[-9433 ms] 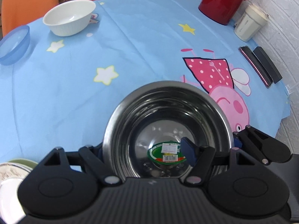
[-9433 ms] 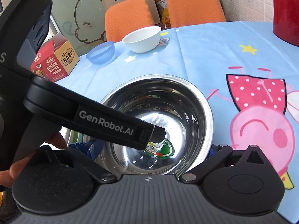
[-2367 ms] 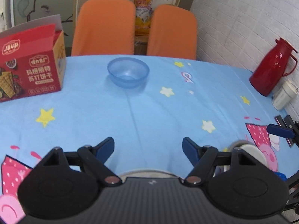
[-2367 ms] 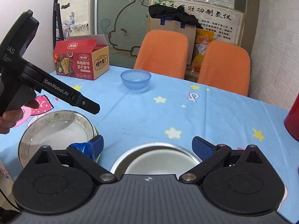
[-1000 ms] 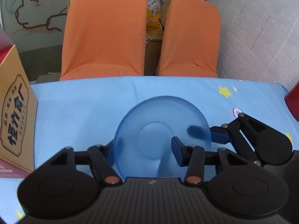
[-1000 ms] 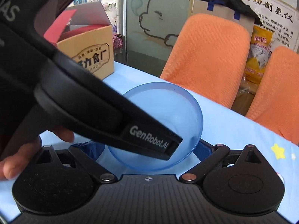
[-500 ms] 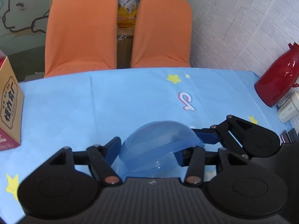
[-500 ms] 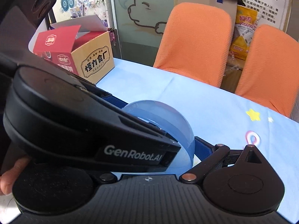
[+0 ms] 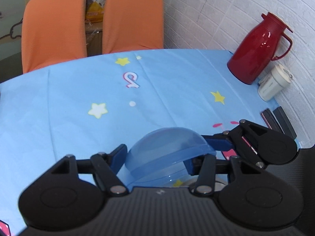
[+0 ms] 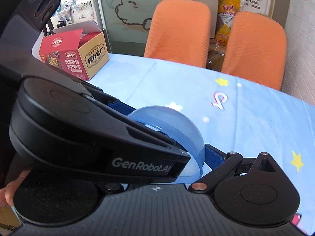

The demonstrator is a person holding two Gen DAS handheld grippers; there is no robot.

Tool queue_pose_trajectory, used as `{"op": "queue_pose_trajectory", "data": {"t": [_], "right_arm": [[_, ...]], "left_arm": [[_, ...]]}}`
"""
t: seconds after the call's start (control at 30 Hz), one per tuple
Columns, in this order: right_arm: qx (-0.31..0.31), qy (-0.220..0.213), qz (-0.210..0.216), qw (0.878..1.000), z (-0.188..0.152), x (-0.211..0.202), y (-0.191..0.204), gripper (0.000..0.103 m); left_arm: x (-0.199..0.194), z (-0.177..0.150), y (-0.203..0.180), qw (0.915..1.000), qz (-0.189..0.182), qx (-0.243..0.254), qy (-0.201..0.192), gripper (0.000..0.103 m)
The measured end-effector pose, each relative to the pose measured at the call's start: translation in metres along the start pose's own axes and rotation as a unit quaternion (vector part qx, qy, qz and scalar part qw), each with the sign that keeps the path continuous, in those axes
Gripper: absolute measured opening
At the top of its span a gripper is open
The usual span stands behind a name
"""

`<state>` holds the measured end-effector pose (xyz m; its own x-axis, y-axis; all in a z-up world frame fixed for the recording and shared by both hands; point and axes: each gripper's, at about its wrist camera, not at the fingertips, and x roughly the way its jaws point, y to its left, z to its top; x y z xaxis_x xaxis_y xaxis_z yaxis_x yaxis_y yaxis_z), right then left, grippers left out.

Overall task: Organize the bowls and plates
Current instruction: 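Carry the blue bowl with both grippers and lower it into the white bowl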

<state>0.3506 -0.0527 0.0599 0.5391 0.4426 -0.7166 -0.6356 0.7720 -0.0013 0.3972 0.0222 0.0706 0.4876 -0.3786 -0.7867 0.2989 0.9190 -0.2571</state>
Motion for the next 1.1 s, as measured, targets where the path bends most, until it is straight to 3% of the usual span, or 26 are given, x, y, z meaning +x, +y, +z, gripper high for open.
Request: {"op": "queue_pose_trajectory", "data": {"t": [0.33, 0.63, 0.8, 0.97, 1.1], "right_arm": [[0.022, -0.009, -0.023, 0.999, -0.064, -0.064, 0.002, 0.089], [0.057, -0.003, -0.013, 0.998, -0.104, -0.065, 0.0, 0.087], [0.08, -0.013, -0.028, 0.996, -0.114, -0.068, -0.013, 0.087], [0.105, -0.052, -0.033, 0.993, -0.123, -0.086, -0.028, 0.087], [0.123, -0.078, -0.033, 0.989, -0.133, -0.091, -0.031, 0.087]], "left_arm": [[-0.021, -0.059, -0.072, 0.9995, -0.013, 0.025, 0.012, 0.05], [-0.005, -0.092, -0.076, 0.9986, -0.027, 0.019, 0.041, 0.054], [-0.004, -0.092, -0.072, 0.9992, 0.017, 0.031, 0.019, 0.058], [-0.021, -0.093, -0.059, 0.9996, 0.009, 0.015, -0.023, 0.06], [-0.038, -0.099, -0.057, 0.9974, 0.027, 0.009, -0.066, 0.063]]}}
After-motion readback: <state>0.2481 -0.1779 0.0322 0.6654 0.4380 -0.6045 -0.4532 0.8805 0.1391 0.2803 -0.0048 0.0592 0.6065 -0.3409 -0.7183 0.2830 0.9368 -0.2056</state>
